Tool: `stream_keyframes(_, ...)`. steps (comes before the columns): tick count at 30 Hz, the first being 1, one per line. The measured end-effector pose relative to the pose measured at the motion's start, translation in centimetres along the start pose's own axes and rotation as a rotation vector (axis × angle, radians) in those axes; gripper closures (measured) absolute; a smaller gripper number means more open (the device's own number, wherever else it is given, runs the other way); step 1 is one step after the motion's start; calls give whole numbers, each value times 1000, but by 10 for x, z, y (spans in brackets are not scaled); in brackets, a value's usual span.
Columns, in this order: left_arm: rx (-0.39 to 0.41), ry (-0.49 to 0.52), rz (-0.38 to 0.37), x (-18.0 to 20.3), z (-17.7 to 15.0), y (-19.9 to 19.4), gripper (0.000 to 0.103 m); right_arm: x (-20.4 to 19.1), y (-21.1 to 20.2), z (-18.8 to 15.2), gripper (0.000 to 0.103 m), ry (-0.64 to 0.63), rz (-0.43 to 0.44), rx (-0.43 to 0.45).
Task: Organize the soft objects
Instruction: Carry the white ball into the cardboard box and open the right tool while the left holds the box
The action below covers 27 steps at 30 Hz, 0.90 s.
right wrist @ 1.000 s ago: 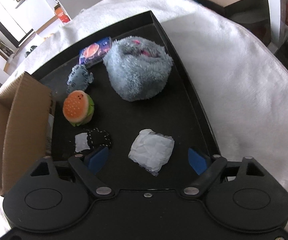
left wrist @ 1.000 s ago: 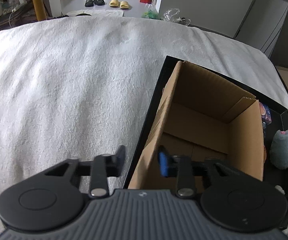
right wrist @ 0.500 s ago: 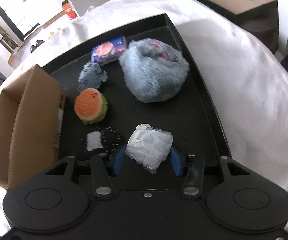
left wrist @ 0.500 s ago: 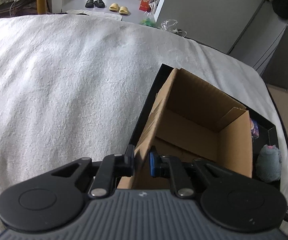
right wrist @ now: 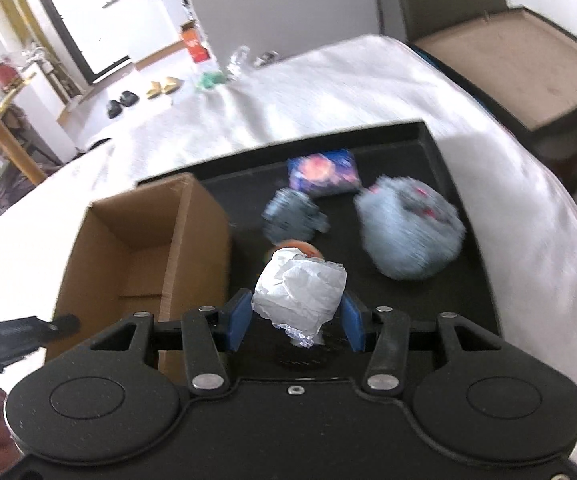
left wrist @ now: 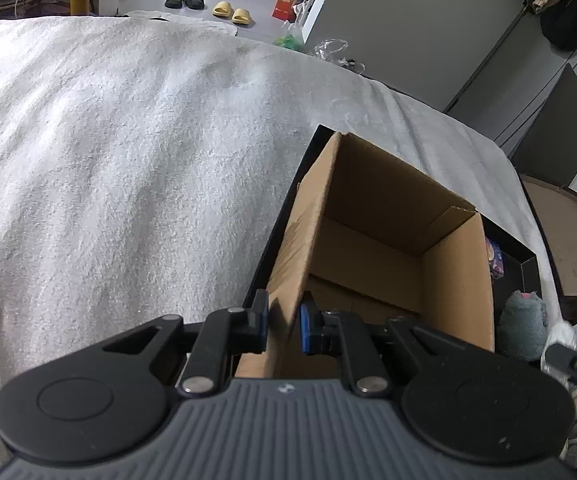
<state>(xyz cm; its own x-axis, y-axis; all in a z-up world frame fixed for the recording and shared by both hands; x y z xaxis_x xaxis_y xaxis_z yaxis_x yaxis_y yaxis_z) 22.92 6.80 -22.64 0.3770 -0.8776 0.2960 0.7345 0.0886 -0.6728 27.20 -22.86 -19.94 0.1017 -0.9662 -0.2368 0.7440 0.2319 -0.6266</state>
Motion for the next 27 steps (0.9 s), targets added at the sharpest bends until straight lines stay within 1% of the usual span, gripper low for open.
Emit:
stream_keyframes(7, -3, -25, -31, -5, 1, 0, 89, -48, 2, 12, 56, -58, 55, 26)
stream_keyframes(14, -12, -57, -61, -12, 2, 2, 88, -87, 7, 14, 55, -107, 91, 24)
stream_keyframes(27, -28, -110, -110, -22, 3, 4, 87, -137, 30, 4, 55, -164, 114, -21)
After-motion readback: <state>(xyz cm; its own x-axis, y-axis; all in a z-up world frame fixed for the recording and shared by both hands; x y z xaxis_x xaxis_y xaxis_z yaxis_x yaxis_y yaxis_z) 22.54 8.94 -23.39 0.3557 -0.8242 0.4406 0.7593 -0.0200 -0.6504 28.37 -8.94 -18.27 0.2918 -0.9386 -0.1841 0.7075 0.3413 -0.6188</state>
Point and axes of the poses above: each gripper's, at about its wrist camera, not at the fingertips, and y roughly the way its jaws point, x to its right, z to its top, the point moved 4 cm from there along y, roughly the way its jaws point, and after that the axes turned 15 degrees about x, right-handed, at the moved point
